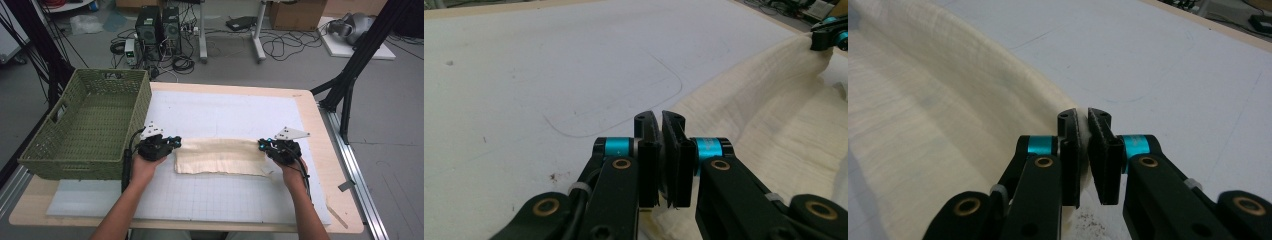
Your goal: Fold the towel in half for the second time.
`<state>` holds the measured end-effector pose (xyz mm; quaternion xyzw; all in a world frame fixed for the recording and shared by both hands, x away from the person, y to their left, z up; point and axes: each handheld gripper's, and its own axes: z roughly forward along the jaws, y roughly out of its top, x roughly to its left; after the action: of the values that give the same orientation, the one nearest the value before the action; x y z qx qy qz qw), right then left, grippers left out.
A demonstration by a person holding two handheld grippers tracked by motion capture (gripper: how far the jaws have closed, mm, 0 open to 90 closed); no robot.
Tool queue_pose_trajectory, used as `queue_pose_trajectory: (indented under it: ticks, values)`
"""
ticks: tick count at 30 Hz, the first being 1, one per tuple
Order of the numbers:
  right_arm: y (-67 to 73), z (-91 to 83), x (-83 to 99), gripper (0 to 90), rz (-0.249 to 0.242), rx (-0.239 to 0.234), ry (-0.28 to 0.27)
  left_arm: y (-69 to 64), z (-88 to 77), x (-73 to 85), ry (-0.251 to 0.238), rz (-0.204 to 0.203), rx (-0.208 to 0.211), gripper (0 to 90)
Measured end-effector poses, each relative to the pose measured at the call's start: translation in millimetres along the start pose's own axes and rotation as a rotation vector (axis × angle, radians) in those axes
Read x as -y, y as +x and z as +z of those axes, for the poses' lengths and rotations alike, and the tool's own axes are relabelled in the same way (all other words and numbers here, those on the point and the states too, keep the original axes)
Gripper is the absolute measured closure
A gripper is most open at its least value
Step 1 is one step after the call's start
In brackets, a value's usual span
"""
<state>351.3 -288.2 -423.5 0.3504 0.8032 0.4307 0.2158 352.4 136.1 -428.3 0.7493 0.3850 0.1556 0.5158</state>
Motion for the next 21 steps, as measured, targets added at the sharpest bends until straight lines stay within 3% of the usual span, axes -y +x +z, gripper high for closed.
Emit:
queue_pose_trajectory:
  ticks: [21]
  values:
    - [16.7,-17.8,18.1,83.1,-0.014,-0.018,-0.01,-16.3,-13.3,23.2,0.014,0.008,0.033,85.0]
